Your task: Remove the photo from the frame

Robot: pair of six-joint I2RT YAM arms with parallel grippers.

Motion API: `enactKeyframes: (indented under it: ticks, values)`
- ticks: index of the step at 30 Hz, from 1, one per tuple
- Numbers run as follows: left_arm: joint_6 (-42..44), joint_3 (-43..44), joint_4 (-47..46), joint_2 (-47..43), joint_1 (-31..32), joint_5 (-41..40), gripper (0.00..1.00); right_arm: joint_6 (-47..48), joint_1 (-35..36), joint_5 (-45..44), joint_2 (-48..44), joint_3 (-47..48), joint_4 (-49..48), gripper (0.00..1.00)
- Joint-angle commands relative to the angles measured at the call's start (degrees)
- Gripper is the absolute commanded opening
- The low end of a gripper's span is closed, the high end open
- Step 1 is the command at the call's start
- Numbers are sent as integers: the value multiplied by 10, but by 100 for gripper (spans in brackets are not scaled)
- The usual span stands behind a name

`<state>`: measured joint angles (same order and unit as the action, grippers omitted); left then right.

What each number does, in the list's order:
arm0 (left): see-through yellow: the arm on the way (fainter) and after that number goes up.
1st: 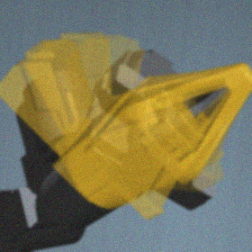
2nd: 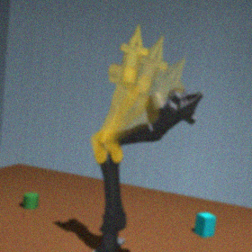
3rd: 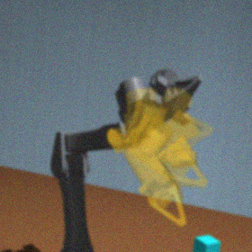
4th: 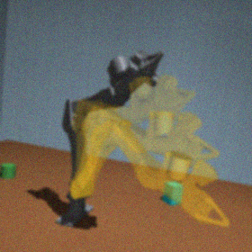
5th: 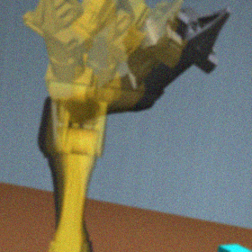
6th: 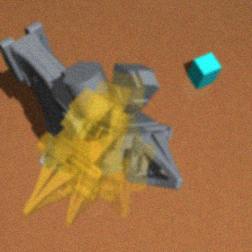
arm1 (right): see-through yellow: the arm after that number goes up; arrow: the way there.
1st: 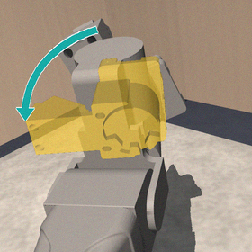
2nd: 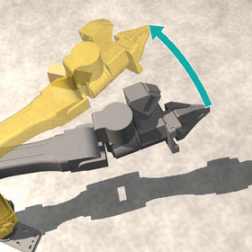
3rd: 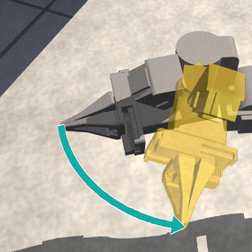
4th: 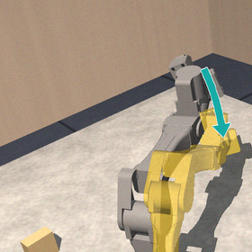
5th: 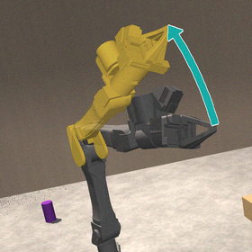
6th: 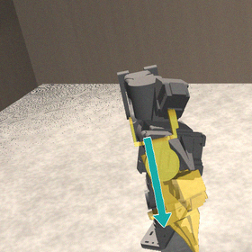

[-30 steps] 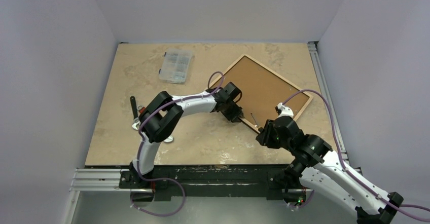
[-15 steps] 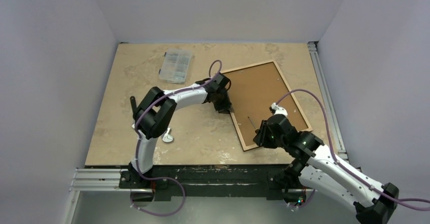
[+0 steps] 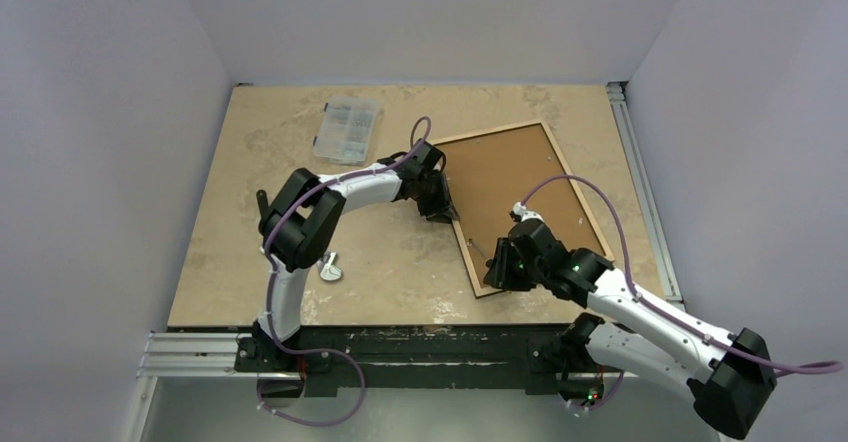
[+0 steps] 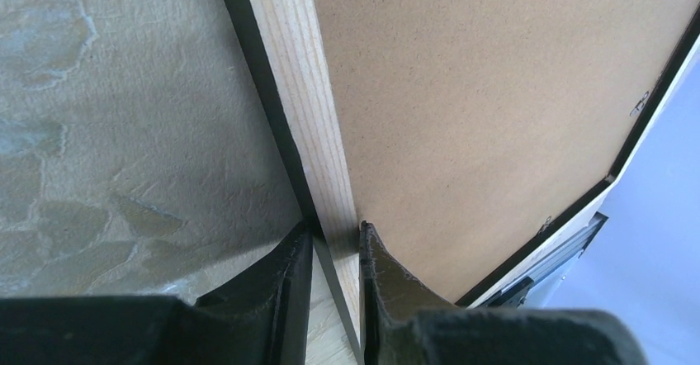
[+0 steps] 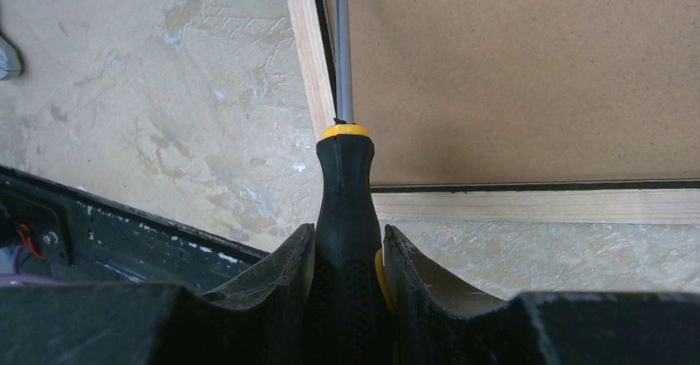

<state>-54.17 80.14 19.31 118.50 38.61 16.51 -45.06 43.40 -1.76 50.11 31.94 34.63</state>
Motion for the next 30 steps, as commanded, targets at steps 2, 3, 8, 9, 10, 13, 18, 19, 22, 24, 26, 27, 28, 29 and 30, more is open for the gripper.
enactKeyframes:
  ticks: [2,3,8,9,10,13,18,19,22,24,26,27,28,29,30]
  values:
    - [38,-20,-13,24,-5,5,0,-12,3,16,-46,-5,-3,0]
    - [37,-21,-13,23,-5,6,0,-13,3,27,-52,-6,2,0]
    - [30,-21,-20,25,-6,12,0,-12,4,35,-61,-10,33,0]
    - [29,-20,-19,26,-5,13,0,-12,4,35,-66,-14,34,0]
    - [27,-20,-19,26,-5,14,0,-12,4,37,-69,-16,33,0]
    - [25,-19,-20,27,-6,16,0,-12,5,47,-68,-20,33,0]
    - [20,-20,-19,28,-6,18,0,-5,5,51,-50,-34,16,0]
    - [18,-21,-21,28,-6,19,0,-5,5,51,-45,-35,12,0]
    - [16,-23,-23,28,-6,20,0,-4,5,55,-39,-37,-6,0]
    - [13,-26,-25,28,-5,21,0,-3,5,55,-37,-34,-11,0]
    - [11,-28,-29,27,-5,23,0,0,5,59,-33,-32,-15,0]
    - [11,-28,-29,28,-5,25,0,1,5,62,-30,-30,-14,0]
    - [11,-27,-30,28,-5,25,0,2,5,66,-29,-29,-12,0]
    - [11,-26,-28,28,-6,25,0,2,5,67,-29,-27,-9,0]
    - [11,-26,-27,28,-6,26,0,2,6,68,-31,-27,-4,0]
